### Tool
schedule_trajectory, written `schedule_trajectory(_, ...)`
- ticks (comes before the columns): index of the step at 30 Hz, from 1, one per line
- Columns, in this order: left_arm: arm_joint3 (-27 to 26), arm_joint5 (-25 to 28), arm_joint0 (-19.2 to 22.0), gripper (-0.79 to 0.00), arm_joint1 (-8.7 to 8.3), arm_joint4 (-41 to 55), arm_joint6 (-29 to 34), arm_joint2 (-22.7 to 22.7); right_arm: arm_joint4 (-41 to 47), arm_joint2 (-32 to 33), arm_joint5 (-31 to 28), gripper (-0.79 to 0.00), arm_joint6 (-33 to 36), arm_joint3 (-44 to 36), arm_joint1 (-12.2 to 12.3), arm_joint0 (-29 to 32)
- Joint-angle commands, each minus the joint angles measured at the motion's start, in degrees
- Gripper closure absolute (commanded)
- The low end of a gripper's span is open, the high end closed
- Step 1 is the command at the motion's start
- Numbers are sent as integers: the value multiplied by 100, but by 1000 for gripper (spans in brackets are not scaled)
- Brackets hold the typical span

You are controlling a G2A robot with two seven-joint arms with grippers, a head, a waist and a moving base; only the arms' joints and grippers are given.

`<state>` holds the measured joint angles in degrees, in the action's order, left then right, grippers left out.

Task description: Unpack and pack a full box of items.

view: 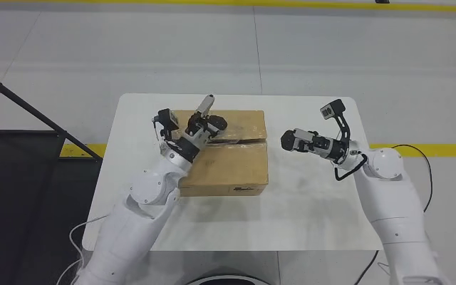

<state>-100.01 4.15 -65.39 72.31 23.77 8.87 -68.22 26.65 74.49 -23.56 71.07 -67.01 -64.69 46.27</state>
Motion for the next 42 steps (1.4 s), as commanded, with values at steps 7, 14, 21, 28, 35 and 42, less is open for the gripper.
schedule_trajectory(7, -312, -630, -154, -785, -46, -734, 42, -129, 109, 54, -164, -785, 100, 44, 35, 4)
schedule_trajectory(14, -31, -1052, 202, -785, 57, -1043, -87, 379, 209, 177, -265, -785, 191, 103, 88, 80)
schedule_trajectory(21, 94, -1219, 358, -785, 140, -1160, -205, 627, 304, 258, -329, -785, 242, 155, 131, 166)
schedule_trajectory(28, -44, -1173, 255, -785, 172, -1242, -232, 645, 360, 239, -349, -785, 272, 181, 150, 159)
schedule_trajectory(35, 90, -1112, 382, -785, 256, -1297, -243, 885, 418, 241, -405, -785, 317, 231, 173, 184)
schedule_trajectory(42, 433, -993, 665, -785, 394, -1292, -288, 1257, 471, 310, -470, -785, 355, 263, 213, 273)
